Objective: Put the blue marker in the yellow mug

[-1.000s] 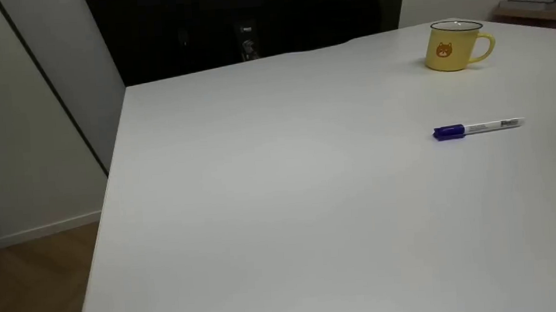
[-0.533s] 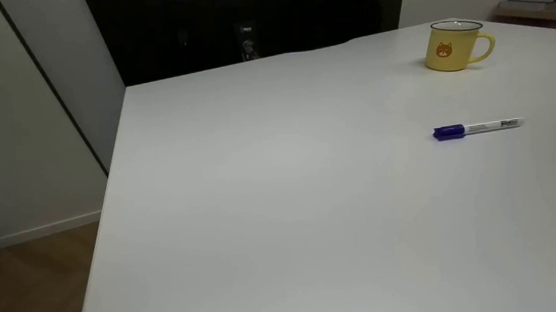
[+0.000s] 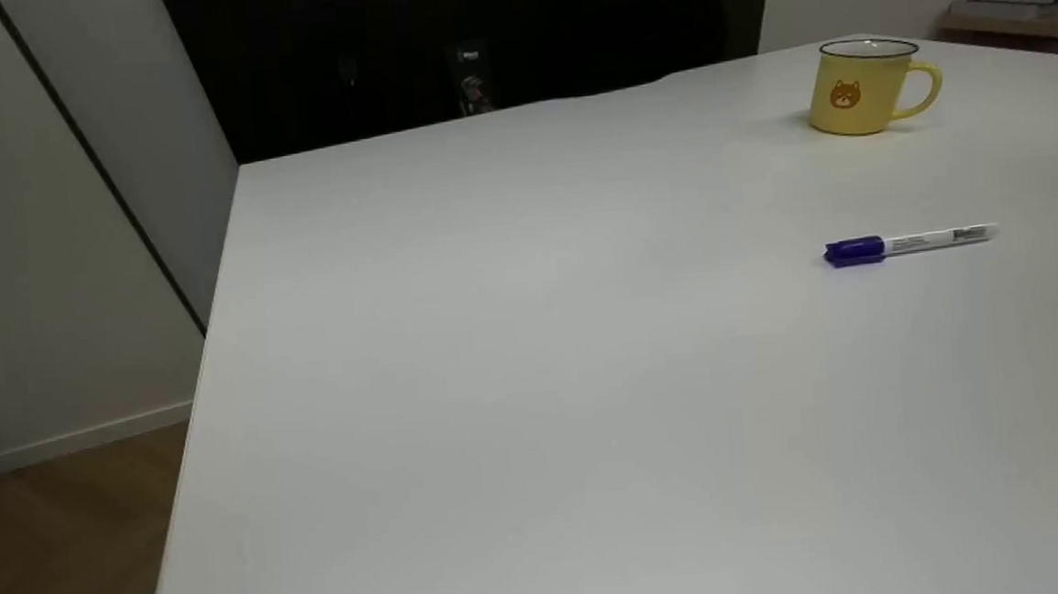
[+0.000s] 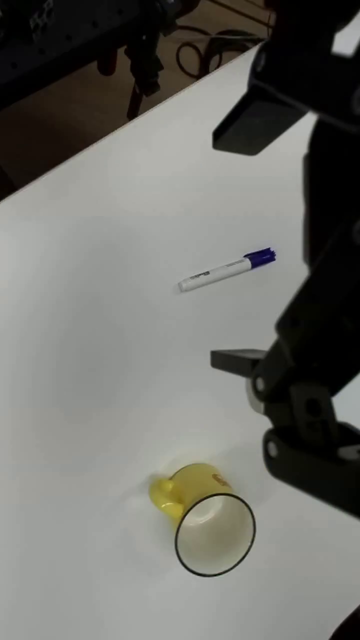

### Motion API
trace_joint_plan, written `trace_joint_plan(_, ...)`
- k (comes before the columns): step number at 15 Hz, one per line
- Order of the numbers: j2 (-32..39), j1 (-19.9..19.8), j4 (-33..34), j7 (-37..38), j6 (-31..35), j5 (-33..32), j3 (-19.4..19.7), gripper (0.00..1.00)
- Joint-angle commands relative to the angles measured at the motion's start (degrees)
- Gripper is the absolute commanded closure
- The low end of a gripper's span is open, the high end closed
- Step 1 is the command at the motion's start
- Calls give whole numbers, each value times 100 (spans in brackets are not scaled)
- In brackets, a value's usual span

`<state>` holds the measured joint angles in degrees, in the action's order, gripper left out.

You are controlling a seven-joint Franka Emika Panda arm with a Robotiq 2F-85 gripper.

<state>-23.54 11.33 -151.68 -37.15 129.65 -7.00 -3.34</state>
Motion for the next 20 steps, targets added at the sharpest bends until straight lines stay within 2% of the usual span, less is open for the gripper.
trace_joint_plan(1, 107, 273, -81, -1185, 579, 130, 344, 0)
trace_joint_plan(5, 253, 528, -119, -2725, 1022, 568, 598, 0)
trace_joint_plan(6, 207, 291, -77, -2167, 825, 399, 366, 0)
trace_joint_plan(14, 235, 272, -78, -2272, 841, 421, 344, 0)
trace_joint_plan(20, 701, -2, -242, -2272, 1694, -73, 335, 0)
